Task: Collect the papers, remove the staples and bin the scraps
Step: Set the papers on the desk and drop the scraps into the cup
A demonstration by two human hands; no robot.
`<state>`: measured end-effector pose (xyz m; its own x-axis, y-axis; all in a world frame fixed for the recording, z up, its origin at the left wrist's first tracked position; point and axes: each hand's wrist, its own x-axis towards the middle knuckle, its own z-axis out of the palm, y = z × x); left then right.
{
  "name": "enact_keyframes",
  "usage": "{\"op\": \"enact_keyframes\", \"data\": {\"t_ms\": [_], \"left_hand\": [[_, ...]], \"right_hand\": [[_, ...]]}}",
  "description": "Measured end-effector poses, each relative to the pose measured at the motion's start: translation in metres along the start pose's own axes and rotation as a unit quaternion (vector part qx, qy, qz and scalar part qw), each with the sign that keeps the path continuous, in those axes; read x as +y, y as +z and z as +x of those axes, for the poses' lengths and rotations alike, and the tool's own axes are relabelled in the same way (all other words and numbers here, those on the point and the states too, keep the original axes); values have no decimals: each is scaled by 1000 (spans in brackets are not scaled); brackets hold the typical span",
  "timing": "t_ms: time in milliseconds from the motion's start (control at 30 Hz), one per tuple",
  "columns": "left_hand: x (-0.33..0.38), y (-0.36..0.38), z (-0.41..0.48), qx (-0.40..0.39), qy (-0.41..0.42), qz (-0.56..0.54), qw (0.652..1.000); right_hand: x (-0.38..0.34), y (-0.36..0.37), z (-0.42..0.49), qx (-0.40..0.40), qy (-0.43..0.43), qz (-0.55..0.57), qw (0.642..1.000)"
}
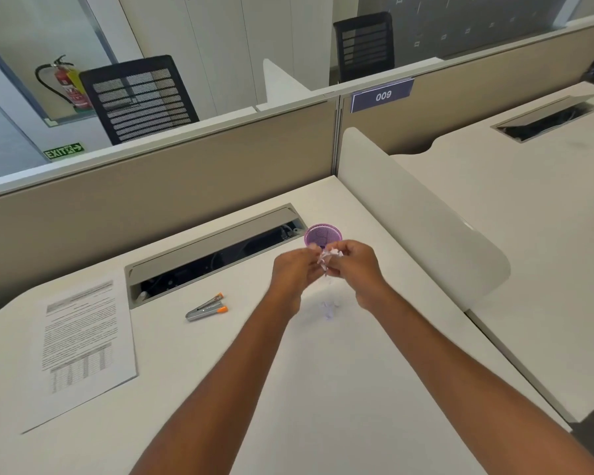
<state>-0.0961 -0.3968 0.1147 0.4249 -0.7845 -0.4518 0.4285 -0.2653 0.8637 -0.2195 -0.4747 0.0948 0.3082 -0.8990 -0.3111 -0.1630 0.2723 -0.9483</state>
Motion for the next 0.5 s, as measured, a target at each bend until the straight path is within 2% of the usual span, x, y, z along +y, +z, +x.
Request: {"op": "enact_keyframes", "data": {"t_ms": [233, 333, 500], "left_hand": [[41, 14, 13, -17, -40, -42, 998], [50, 17, 15, -43, -57, -59, 996], [58, 17, 15, -43, -56, -83, 994]], "right_hand": [[-38, 8, 27, 15, 39, 37, 998], [-49, 9, 33, 19, 65, 15, 998], [-60, 8, 33, -3, 85, 11, 996]]}}
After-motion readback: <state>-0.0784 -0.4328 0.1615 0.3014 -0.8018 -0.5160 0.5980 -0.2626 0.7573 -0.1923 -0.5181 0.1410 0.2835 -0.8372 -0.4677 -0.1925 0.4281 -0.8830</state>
